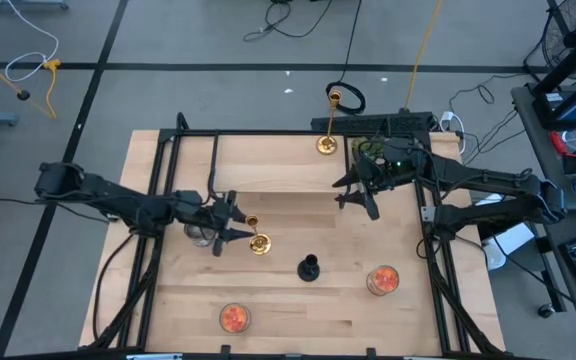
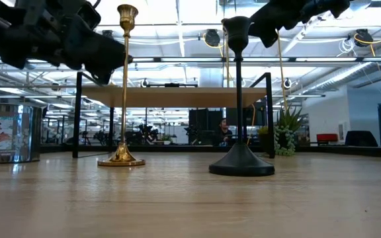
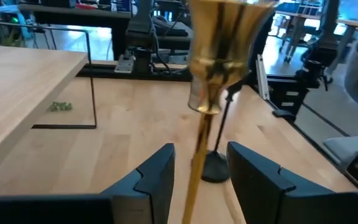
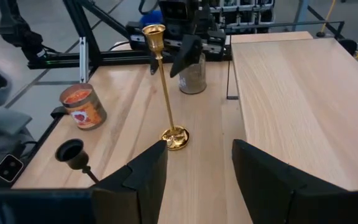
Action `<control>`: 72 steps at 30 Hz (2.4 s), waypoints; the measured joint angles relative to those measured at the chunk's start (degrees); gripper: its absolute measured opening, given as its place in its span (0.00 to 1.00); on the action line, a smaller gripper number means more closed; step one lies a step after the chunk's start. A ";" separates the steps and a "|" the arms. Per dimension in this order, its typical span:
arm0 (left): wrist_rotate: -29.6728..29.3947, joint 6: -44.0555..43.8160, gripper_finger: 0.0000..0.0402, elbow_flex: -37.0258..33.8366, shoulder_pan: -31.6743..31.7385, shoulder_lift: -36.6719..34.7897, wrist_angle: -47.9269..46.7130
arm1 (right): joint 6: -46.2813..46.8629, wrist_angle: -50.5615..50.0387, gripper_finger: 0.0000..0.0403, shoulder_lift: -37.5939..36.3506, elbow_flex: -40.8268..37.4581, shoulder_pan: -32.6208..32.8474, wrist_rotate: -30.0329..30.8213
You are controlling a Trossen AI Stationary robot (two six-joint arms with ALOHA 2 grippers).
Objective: Pick & Place candle stick holders
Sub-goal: Put the gold candle holder on the shelf
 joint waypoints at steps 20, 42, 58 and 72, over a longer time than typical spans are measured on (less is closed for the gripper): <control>-2.87 -1.19 0.07 0.00 -1.51 3.79 9.50 | -0.17 -0.03 0.43 0.00 0.00 0.09 0.10; -22.69 10.88 0.04 28.74 4.51 -21.34 -36.58 | 0.25 7.28 0.44 0.00 -6.63 0.09 -0.10; -16.20 9.08 0.05 30.14 33.86 -16.10 -42.14 | 0.26 32.11 0.44 0.00 -15.23 0.09 -0.14; -10.33 5.99 0.09 30.18 44.49 -8.60 -38.47 | 0.24 31.69 0.43 0.00 -15.23 0.09 -0.16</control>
